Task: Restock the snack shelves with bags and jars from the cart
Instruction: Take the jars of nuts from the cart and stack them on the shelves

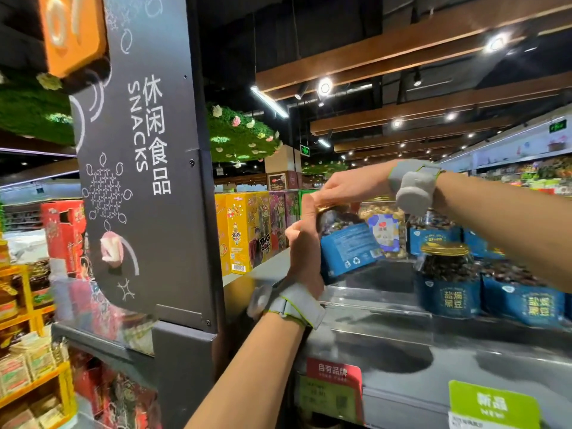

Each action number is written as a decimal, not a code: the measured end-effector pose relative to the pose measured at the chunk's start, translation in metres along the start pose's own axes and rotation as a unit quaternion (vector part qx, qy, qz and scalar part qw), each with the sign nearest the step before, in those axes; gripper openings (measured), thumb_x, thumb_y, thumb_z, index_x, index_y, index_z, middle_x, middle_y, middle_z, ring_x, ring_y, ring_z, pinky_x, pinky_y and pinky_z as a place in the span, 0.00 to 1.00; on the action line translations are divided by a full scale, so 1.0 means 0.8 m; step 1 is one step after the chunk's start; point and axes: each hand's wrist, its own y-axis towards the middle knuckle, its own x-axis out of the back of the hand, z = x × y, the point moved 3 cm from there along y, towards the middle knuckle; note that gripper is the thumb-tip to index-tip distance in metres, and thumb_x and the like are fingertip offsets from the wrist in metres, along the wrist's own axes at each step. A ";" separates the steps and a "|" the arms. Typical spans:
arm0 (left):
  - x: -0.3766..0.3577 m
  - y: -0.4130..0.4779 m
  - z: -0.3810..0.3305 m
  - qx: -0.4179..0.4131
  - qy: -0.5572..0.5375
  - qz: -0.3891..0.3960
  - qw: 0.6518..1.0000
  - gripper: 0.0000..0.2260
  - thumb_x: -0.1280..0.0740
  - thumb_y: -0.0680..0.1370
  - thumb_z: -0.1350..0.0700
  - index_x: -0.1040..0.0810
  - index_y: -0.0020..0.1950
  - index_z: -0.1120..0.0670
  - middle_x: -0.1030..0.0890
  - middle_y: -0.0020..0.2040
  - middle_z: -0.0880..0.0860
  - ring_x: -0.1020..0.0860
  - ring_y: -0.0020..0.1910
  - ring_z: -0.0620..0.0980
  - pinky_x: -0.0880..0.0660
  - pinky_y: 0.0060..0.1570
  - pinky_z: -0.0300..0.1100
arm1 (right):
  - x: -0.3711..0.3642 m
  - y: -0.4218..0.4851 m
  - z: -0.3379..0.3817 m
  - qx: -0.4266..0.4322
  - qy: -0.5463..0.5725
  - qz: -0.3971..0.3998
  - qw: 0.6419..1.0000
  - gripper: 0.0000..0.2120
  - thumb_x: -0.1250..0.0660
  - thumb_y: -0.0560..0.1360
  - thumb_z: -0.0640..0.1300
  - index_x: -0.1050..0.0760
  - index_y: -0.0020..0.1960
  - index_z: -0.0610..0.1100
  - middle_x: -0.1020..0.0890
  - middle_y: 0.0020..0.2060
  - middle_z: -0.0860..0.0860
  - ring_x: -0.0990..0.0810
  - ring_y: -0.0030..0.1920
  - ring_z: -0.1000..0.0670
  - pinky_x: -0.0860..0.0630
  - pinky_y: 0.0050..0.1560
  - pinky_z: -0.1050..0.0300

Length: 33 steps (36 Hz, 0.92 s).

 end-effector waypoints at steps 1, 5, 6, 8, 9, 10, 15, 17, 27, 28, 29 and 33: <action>-0.002 0.000 0.003 -0.003 -0.004 0.014 1.000 0.50 0.28 0.61 0.23 0.31 0.72 0.56 0.20 0.63 0.65 0.18 0.57 0.67 0.24 0.56 0.71 | -0.001 -0.005 -0.002 -0.006 -0.001 -0.005 1.000 0.26 0.45 0.79 0.64 0.20 0.53 0.43 0.16 0.46 0.48 0.16 0.39 0.56 0.18 0.51 0.49; -0.013 0.010 0.020 0.005 0.004 0.036 0.999 0.48 0.33 0.64 0.21 0.26 0.69 0.59 0.20 0.62 0.66 0.20 0.60 0.69 0.27 0.61 0.71 | -0.006 -0.035 -0.012 0.005 0.031 -0.015 0.999 0.27 0.43 0.76 0.66 0.20 0.56 0.44 0.16 0.47 0.51 0.17 0.43 0.54 0.20 0.48 0.55; -0.016 0.015 0.023 0.010 0.002 0.042 0.999 0.49 0.34 0.64 0.20 0.25 0.69 0.58 0.20 0.62 0.66 0.20 0.60 0.68 0.28 0.62 0.71 | -0.005 -0.043 -0.015 0.013 0.025 -0.023 0.999 0.28 0.43 0.74 0.66 0.20 0.57 0.45 0.16 0.48 0.52 0.16 0.45 0.54 0.23 0.47 0.60; -0.017 0.018 0.019 0.015 0.007 0.040 0.999 0.49 0.36 0.65 0.19 0.24 0.69 0.58 0.21 0.64 0.67 0.21 0.62 0.67 0.29 0.64 0.70 | -0.006 -0.053 -0.019 0.027 0.007 -0.031 0.999 0.31 0.41 0.71 0.68 0.22 0.62 0.47 0.17 0.54 0.51 0.17 0.53 0.53 0.24 0.51 0.63; -0.020 0.012 0.011 0.009 0.009 0.036 0.999 0.48 0.38 0.67 0.20 0.24 0.69 0.59 0.21 0.63 0.67 0.21 0.62 0.67 0.28 0.65 0.69 | -0.006 -0.056 -0.018 0.030 0.000 -0.033 0.999 0.32 0.40 0.70 0.68 0.22 0.63 0.48 0.17 0.55 0.51 0.18 0.55 0.52 0.23 0.55 0.60; -0.027 0.002 0.005 -0.002 0.008 0.033 0.999 0.46 0.42 0.71 0.22 0.24 0.68 0.60 0.20 0.63 0.66 0.20 0.61 0.66 0.28 0.65 0.67 | -0.006 -0.061 -0.019 0.029 -0.006 -0.035 0.999 0.32 0.39 0.70 0.69 0.23 0.64 0.48 0.17 0.56 0.51 0.18 0.55 0.52 0.23 0.58 0.57; -0.051 -0.030 -0.002 -0.019 0.073 0.054 0.996 0.41 0.48 0.74 0.23 0.22 0.64 0.56 0.17 0.58 0.61 0.16 0.53 0.58 0.20 0.57 0.58 | 0.010 -0.082 -0.023 0.012 -0.066 -0.102 0.993 0.23 0.42 0.79 0.65 0.19 0.48 0.48 0.16 0.46 0.50 0.18 0.47 0.49 0.25 0.52 0.55; -0.053 -0.040 -0.001 -0.043 0.131 0.072 0.988 0.42 0.38 0.68 0.21 0.26 0.67 0.53 0.16 0.58 0.58 0.15 0.52 0.56 0.17 0.46 0.51 | 0.021 -0.095 -0.022 -0.019 -0.108 -0.143 0.984 0.27 0.44 0.79 0.67 0.20 0.47 0.45 0.17 0.45 0.47 0.19 0.46 0.46 0.25 0.48 0.52; -0.061 -0.087 0.019 0.000 -0.010 0.224 0.974 0.23 0.24 0.67 0.48 0.21 0.60 0.53 0.16 0.50 0.52 0.17 0.46 0.48 0.18 0.45 0.46 | 0.019 -0.151 -0.012 -0.088 0.005 -0.144 0.986 0.31 0.39 0.73 0.72 0.23 0.63 0.50 0.20 0.59 0.56 0.22 0.61 0.51 0.27 0.63 0.54; -0.060 -0.093 0.023 0.022 -0.039 0.258 0.965 0.18 0.25 0.68 0.48 0.17 0.57 0.52 0.15 0.52 0.53 0.17 0.48 0.49 0.18 0.49 0.47 | 0.018 -0.160 -0.009 -0.075 -0.012 -0.152 0.986 0.31 0.38 0.73 0.72 0.22 0.63 0.50 0.20 0.60 0.54 0.21 0.61 0.50 0.26 0.65 0.50; -0.061 -0.100 0.025 0.043 -0.058 0.281 0.957 0.17 0.24 0.68 0.47 0.15 0.54 0.52 0.15 0.53 0.53 0.17 0.50 0.50 0.19 0.53 0.48 | 0.018 -0.172 -0.003 -0.073 -0.035 -0.163 0.983 0.30 0.38 0.74 0.71 0.21 0.63 0.50 0.19 0.60 0.53 0.21 0.59 0.50 0.26 0.65 0.49; -0.071 -0.120 0.030 0.059 -0.027 0.268 0.961 0.45 0.18 0.62 0.42 0.32 0.73 0.56 0.17 0.55 0.57 0.18 0.50 0.55 0.19 0.54 0.52 | 0.022 -0.206 0.005 -0.139 -0.126 -0.219 0.958 0.33 0.41 0.73 0.74 0.18 0.50 0.46 0.16 0.46 0.51 0.19 0.48 0.47 0.24 0.54 0.51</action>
